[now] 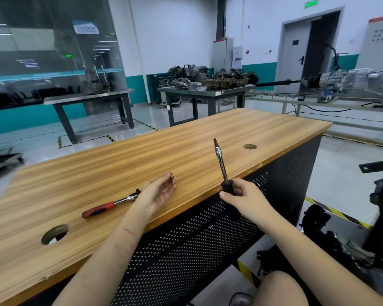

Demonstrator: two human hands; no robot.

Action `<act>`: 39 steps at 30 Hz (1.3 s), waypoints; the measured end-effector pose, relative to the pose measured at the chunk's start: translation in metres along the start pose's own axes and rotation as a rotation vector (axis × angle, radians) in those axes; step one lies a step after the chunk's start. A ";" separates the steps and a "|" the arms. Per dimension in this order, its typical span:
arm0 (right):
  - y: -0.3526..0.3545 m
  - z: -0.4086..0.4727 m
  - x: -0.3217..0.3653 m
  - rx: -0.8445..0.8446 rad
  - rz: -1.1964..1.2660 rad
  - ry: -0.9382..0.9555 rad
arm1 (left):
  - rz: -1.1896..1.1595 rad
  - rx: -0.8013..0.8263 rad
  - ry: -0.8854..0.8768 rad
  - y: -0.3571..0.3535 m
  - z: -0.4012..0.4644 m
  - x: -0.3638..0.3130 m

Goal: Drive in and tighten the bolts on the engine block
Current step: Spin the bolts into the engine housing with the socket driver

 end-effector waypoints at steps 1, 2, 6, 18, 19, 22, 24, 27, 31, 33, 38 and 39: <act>0.002 -0.001 -0.001 0.001 -0.008 -0.003 | 0.020 0.009 0.019 0.002 0.001 0.004; 0.003 -0.001 -0.003 0.001 -0.011 -0.003 | 0.037 0.008 0.030 0.004 0.002 0.008; 0.008 -0.003 -0.005 -0.006 -0.003 0.010 | 0.029 -0.021 0.045 0.007 0.006 0.011; 0.013 -0.010 -0.010 0.011 -0.108 0.044 | -0.064 0.044 0.062 0.004 0.005 0.016; 0.012 -0.011 -0.008 0.030 -0.158 0.057 | -0.090 0.061 0.067 0.002 0.006 0.017; 0.007 -0.014 -0.001 0.089 -0.289 0.111 | -0.131 0.092 0.079 -0.007 0.012 0.016; 0.003 -0.014 0.003 0.115 -0.321 0.121 | -0.136 0.144 0.096 -0.018 0.015 0.013; -0.002 -0.015 0.004 0.134 -0.305 0.113 | -0.109 0.273 0.103 -0.040 0.011 0.006; -0.004 -0.017 0.007 0.145 -0.307 0.133 | -0.031 0.373 0.089 -0.059 0.003 0.001; -0.004 -0.017 0.008 0.139 -0.308 0.145 | -0.018 0.371 0.088 -0.062 0.000 0.001; -0.001 -0.019 0.012 0.128 -0.289 0.165 | 0.022 0.364 0.067 -0.063 -0.002 0.002; -0.001 -0.019 0.012 0.132 -0.296 0.168 | 0.028 0.360 0.070 -0.062 -0.001 0.002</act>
Point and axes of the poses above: each hand's wrist, its own z-axis towards the middle knuckle, its own y-axis out of the back of the hand, x = y × z, the point moved 8 cm from there along z, towards the middle knuckle
